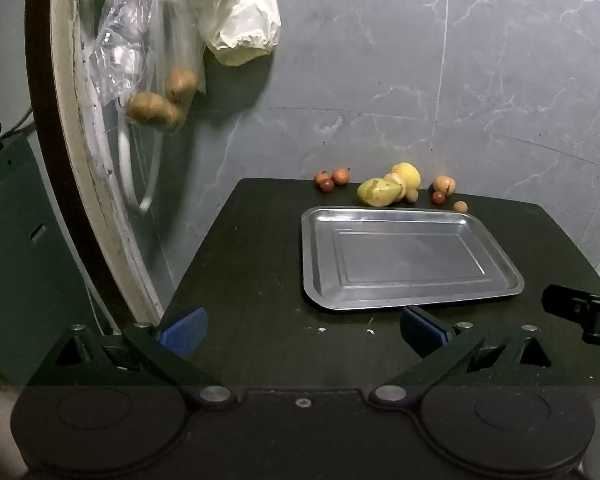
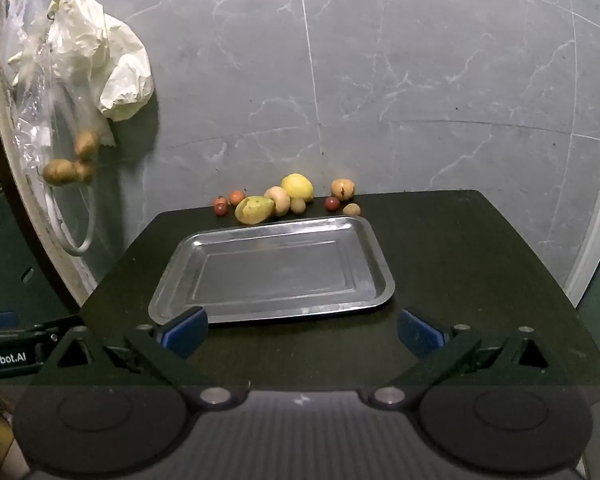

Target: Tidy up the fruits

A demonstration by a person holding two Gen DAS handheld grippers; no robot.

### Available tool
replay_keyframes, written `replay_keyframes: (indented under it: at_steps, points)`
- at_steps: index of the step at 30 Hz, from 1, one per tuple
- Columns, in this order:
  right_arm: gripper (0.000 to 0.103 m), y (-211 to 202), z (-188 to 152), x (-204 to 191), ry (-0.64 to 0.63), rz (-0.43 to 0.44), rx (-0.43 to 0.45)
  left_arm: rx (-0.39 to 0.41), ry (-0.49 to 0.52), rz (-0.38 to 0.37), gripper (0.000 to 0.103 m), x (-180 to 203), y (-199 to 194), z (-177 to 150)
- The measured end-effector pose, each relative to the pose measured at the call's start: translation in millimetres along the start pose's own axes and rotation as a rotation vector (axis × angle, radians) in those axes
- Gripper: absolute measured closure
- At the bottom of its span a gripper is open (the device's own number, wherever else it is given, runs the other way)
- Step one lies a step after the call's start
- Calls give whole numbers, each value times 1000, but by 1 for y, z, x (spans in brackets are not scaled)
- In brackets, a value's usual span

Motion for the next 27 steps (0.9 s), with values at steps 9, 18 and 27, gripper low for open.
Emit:
replay_keyframes:
  at_steps: [9, 18, 27]
  points:
    - [0, 1, 0, -1, 1, 1, -6, -6, -1, 2, 1, 4, 2, -5]
    - [0, 3, -1, -3, 1, 0, -8, -12, -1, -2, 1, 2, 6, -5]
    - [0, 6, 1, -1, 5, 0, -13, -15, -1, -2, 1, 2, 7, -5]
Point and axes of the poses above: each gripper's, at about its wrist camera, not at the fingertips, and y roughly the way its jaws point, x to its right, z to its top, the point moved 9 cm from there along y, roughly the way its jaws point, and after that the axes turned 4 degrees about y, right-handed, at the moved point
